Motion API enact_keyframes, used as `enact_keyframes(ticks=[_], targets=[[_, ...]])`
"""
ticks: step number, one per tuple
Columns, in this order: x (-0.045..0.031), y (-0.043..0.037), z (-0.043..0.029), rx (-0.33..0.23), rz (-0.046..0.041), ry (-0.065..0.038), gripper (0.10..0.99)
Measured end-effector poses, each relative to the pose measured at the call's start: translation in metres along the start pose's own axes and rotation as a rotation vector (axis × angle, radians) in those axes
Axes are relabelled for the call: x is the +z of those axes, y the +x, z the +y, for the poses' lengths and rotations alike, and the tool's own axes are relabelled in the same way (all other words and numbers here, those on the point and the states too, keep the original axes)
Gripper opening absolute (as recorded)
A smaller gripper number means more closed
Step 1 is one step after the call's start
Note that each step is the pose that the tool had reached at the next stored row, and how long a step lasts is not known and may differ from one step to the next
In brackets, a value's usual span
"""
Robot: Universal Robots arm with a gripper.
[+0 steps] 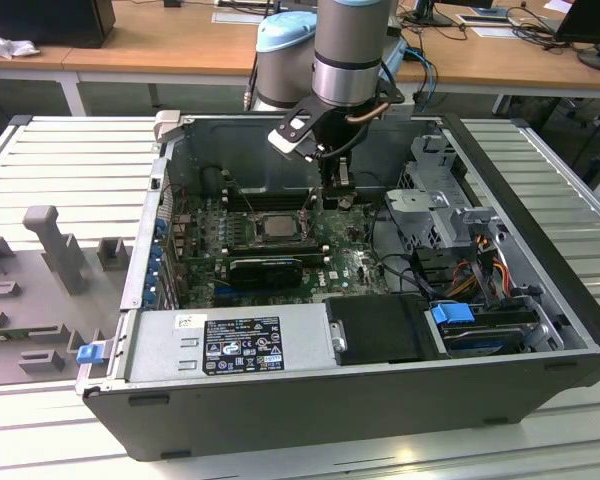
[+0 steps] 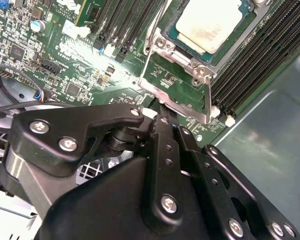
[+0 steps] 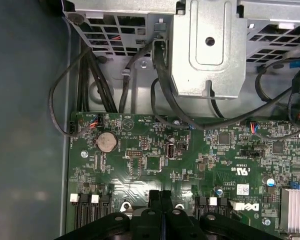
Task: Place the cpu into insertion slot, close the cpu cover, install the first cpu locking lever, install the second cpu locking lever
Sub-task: 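Close the cpu cover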
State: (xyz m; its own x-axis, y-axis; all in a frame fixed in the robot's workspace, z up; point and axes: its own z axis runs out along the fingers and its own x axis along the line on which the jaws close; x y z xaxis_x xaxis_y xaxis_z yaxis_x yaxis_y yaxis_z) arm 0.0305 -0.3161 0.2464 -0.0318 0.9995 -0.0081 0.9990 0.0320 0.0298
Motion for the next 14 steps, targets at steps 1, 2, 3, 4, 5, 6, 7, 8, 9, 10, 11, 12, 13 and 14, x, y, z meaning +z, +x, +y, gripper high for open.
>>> enact_keyframes(ticks=[1,2,3,4,5,6,7,8,9,10,11,12,13,14], targets=[[0.0,0.0,-0.0005,0.0,0.0,0.0,0.106],[0.0,0.0001,-0.0015,0.0,0.0,0.0,0.106],[-0.0001,0.0001,-0.002,0.0,0.0,0.0,0.106],[-0.0001,0.0001,-0.0025,0.0,0.0001,0.0,0.106],[-0.0001,0.0001,-0.0033,0.0,0.0,0.0,0.106],[-0.0001,0.0001,-0.0038,0.0,0.0,0.0,0.106],[-0.0001,0.0001,-0.0042,0.0,0.0,0.0,0.106],[-0.0001,0.0001,-0.0046,0.0,0.0001,0.0,0.106],[-0.0002,0.0002,-0.0049,0.0,0.0,0.0,0.106],[-0.0002,0.0002,-0.0056,0.0,0.0,0.0,0.106],[-0.0002,0.0002,-0.0061,0.0,0.0001,0.0,0.106],[-0.0002,0.0002,-0.0065,0.0,0.0001,0.0,0.106],[-0.0002,0.0002,-0.0074,0.0,0.0001,0.0,0.106],[-0.0002,0.0003,-0.008,0.0,0.0001,0.0,0.106]])
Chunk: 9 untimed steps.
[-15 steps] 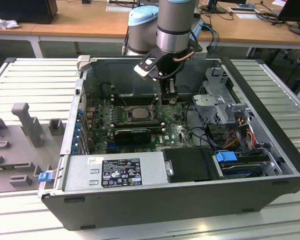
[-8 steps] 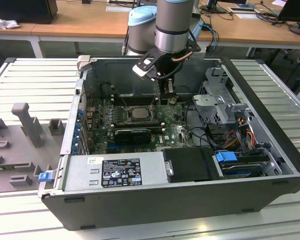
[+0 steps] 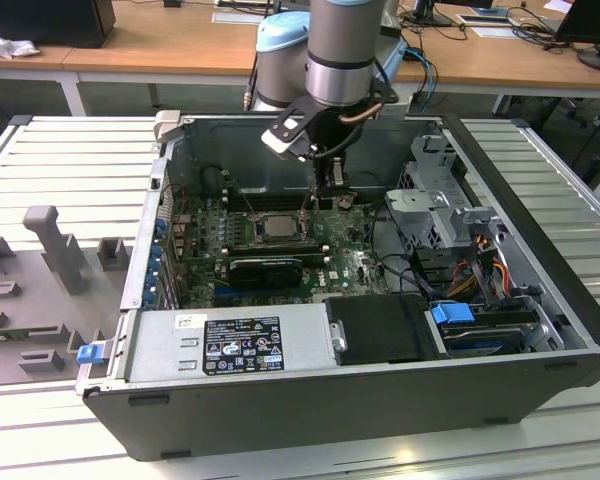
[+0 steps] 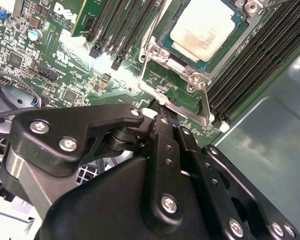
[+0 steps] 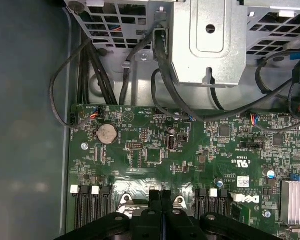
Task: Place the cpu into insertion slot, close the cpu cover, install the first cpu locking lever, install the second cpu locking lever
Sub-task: 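Close the cpu cover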
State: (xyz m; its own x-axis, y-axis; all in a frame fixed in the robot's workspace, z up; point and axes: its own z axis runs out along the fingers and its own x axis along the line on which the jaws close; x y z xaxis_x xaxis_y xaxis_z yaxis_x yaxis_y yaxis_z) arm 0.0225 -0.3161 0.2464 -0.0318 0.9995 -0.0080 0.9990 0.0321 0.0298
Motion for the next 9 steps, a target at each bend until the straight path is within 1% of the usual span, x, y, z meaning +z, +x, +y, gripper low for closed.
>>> enact_keyframes(ticks=[9], targets=[[-0.0001,0.0001,-0.0044,0.0,0.0001,0.0,0.106]])
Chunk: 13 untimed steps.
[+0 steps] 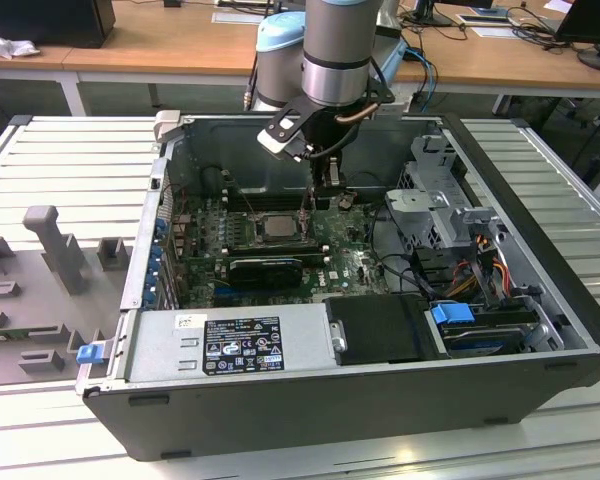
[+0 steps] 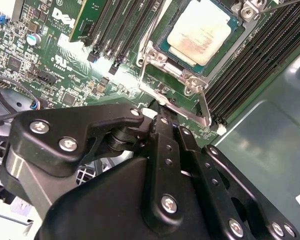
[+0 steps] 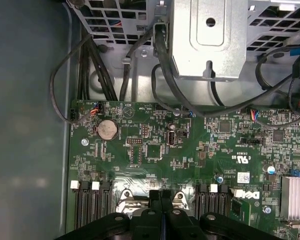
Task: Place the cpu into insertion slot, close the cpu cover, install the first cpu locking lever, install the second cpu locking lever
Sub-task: 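Close the cpu cover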
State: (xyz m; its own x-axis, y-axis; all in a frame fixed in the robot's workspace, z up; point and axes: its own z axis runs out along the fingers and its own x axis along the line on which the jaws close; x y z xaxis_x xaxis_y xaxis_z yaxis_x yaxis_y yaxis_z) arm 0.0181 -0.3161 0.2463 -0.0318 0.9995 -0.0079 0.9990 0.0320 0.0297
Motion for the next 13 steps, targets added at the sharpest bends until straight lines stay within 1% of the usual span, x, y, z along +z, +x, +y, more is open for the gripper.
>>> enact_keyframes(ticks=[13], targets=[[-0.0002,0.0002,-0.0066,0.0,0.0,0.0,0.106]])
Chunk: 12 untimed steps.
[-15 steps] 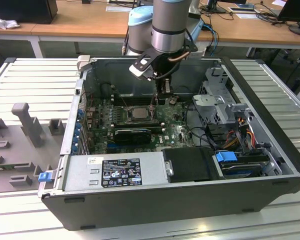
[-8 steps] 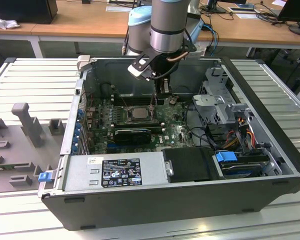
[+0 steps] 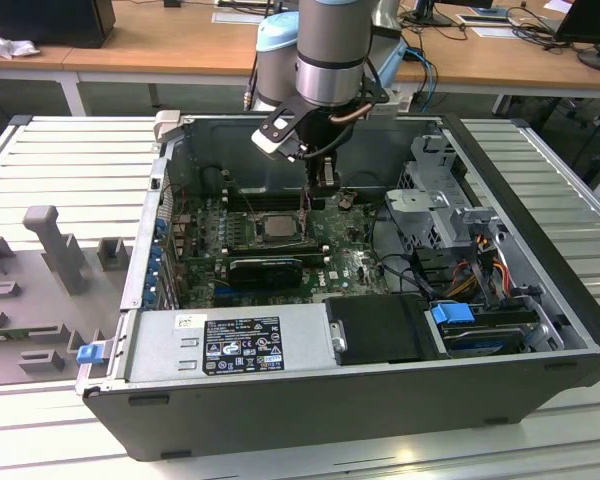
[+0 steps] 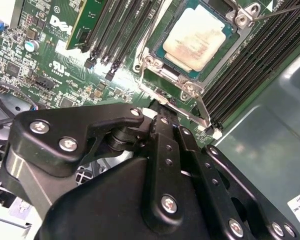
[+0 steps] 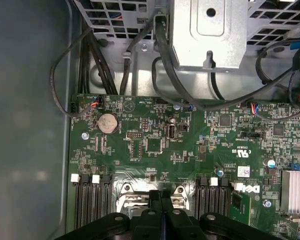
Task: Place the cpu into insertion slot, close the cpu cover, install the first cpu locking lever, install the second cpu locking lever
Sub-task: 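Close the cpu cover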
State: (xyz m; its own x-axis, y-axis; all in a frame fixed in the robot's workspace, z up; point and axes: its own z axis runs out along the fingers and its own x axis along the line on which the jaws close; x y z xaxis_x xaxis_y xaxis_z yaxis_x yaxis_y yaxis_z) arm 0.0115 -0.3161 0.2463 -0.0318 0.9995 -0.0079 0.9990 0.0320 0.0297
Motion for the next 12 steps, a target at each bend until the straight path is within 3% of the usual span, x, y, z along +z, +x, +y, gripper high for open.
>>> enact_keyframes(ticks=[12], targets=[[-0.0002,0.0003,-0.0079,0.0,0.0,0.0,0.106]])
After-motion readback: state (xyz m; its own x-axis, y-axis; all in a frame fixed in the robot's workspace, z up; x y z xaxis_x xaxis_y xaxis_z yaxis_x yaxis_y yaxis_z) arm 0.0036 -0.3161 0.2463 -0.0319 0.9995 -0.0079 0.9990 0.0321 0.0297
